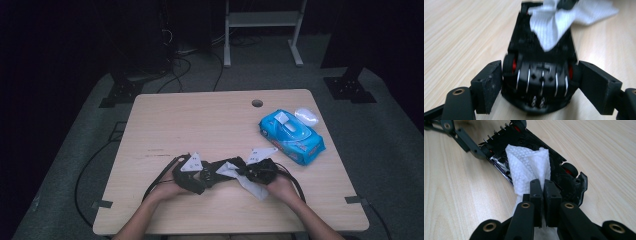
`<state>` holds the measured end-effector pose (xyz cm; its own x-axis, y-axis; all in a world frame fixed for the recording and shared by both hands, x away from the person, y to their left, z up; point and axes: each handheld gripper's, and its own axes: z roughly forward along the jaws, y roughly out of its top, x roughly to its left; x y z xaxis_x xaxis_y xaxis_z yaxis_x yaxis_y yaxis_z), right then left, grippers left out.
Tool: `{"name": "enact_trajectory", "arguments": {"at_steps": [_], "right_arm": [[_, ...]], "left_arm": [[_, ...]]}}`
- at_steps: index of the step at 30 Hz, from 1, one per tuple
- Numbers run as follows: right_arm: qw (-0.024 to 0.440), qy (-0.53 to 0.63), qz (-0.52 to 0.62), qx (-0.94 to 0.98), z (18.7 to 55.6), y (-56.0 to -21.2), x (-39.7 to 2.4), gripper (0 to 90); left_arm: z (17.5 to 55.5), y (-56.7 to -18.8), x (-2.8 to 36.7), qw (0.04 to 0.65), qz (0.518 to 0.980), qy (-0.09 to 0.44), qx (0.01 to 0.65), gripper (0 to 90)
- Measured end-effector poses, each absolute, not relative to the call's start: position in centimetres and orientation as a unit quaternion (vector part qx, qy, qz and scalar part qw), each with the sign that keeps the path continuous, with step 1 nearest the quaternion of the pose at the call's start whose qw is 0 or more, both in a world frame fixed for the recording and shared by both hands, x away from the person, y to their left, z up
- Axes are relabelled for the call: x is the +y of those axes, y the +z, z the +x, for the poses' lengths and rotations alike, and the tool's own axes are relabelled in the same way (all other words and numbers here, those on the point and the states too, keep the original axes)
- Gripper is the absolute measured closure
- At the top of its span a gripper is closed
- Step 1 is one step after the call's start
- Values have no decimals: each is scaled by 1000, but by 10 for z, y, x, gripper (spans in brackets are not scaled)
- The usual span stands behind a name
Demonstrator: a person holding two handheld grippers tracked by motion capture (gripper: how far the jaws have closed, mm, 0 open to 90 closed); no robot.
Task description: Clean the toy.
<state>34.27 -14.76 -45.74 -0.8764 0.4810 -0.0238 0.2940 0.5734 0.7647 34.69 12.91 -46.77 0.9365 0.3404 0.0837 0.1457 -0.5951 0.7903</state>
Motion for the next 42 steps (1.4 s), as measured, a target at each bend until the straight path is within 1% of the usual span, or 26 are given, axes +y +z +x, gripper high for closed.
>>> {"name": "enact_trajectory", "arguments": {"at_steps": [3, 8, 14, 17, 20, 21, 23, 26, 34, 39, 42], "right_arm": [[114, 408, 220, 879, 342, -458, -148, 857], [112, 410, 216, 879, 343, -458, -149, 858], [116, 411, 211, 879, 342, -459, -149, 859], [113, 415, 210, 878, 343, -460, -150, 859], [115, 416, 208, 878, 342, -460, -150, 859], [116, 415, 207, 879, 341, -460, -150, 859], [118, 414, 206, 879, 341, -460, -150, 859], [122, 413, 206, 878, 340, -460, -149, 859], [130, 411, 210, 878, 337, -460, -148, 859], [140, 410, 210, 876, 335, -460, -147, 858], [141, 409, 210, 877, 334, -460, -147, 858]], "left_arm": [[349, -465, 130, 441, 879, 102, 151, 212], [356, -469, 133, 446, 873, 59, 188, 194], [361, -468, 137, 458, 863, 29, 211, 185], [363, -466, 141, 462, 859, 28, 218, 189], [366, -464, 146, 474, 847, 25, 239, 192], [367, -464, 148, 476, 845, 22, 243, 204], [368, -465, 148, 473, 844, 18, 253, 227], [370, -469, 145, 456, 849, 5, 266, 235], [374, -472, 141, 446, 841, -42, 304, 252], [373, -472, 141, 446, 841, -42, 305, 257], [370, -471, 140, 445, 845, -29, 296, 257]]}}
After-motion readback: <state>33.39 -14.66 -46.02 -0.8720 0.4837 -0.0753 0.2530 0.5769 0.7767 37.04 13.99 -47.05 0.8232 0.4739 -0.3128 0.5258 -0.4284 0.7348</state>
